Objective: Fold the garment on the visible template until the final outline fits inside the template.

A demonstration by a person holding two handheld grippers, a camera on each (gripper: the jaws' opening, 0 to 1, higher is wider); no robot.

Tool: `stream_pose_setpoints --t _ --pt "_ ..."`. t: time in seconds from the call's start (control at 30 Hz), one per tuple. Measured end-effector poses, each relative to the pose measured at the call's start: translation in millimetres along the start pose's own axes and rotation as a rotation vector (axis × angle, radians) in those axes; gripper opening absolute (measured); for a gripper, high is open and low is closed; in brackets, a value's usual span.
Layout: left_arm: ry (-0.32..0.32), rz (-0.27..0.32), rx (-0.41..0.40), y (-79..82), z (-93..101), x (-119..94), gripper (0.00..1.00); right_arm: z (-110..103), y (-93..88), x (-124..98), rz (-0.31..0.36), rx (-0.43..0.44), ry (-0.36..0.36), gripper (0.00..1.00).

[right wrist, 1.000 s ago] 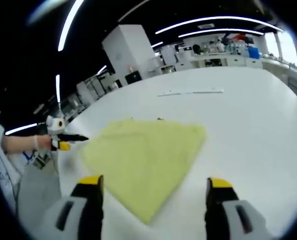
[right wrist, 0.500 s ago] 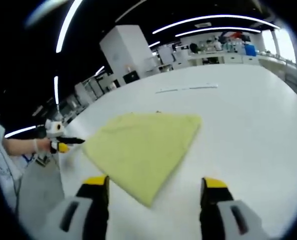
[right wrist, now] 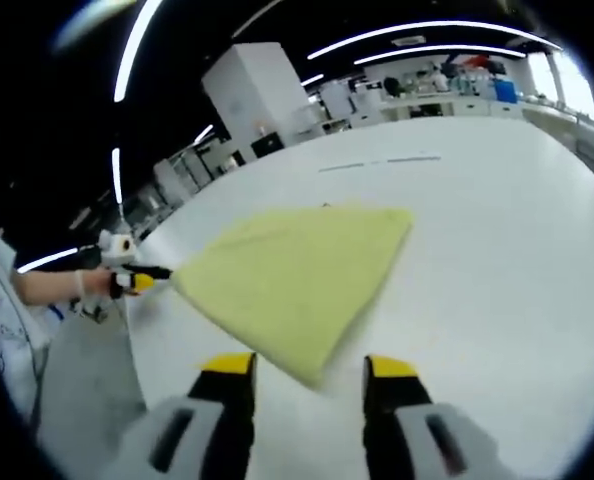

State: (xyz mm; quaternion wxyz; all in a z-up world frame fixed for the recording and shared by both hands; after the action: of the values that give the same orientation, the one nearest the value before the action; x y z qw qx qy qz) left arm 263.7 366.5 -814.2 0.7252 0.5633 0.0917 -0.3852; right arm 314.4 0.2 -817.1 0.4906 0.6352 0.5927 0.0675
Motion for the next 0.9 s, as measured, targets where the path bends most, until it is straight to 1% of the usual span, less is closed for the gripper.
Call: stream_pose_setpoints --t 0.07,0.23,0.37,0.53,0.6,0.67,0.7,0.77,0.8,0.9 --pt "0.006 0.001 -0.012 -0.1 -1.6 1 0.38 -3 -1.2 0 -0.006 0.013 0.010 0.30" --pt "0.011 0.002 -0.025 0.4 -1.7 2 0.31 -7 -2.8 3 -0.015 0.013 0.022 0.20" --pt "0.011 0.001 -0.033 1.1 -1.4 3 0.26 -8 -4.7 5 -0.021 0.022 0.031 0.14" --pt "0.021 -0.005 -0.034 0.6 0.6 3 0.21 -7 -4.4 5 -0.017 0.031 0.029 0.10" --pt "0.020 -0.003 -0.034 1.7 4.6 3 0.16 -6 -4.9 4 -0.013 0.044 0.025 0.07" --pt "0.020 -0.008 -0.023 1.6 4.4 3 0.09 -6 -5.3 4 -0.013 0.049 0.021 0.00" --pt "0.024 -0.010 -0.015 1.5 -0.1 3 0.07 -5 -5.5 3 -0.011 0.052 0.013 0.00" --pt "0.033 -0.003 -0.032 2.6 -6.1 3 0.00 -5 -5.6 2 -0.008 0.061 0.015 0.00" --pt "0.047 -0.008 -0.061 2.3 -3.7 3 0.00 -5 -5.3 2 -0.005 0.062 0.018 0.00" --pt "0.046 -0.004 -0.032 -0.3 -1.4 1 0.00 -5 -6.1 1 -0.010 0.043 0.009 0.00"
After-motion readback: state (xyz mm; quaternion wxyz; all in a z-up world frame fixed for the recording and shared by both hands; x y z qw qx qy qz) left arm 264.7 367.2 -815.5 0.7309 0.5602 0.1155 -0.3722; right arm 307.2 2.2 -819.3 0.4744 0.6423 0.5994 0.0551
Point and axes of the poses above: the point that each gripper's makers call its tool centre point, and the gripper's own axes: x roughly forward along the fingers, z roughly to its right, y roughly out of its top, the point moved 2 cm from there along -x, roughly backward along the fingers, and after that the axes turned 12 degrees about y, right-handed, at the moved point
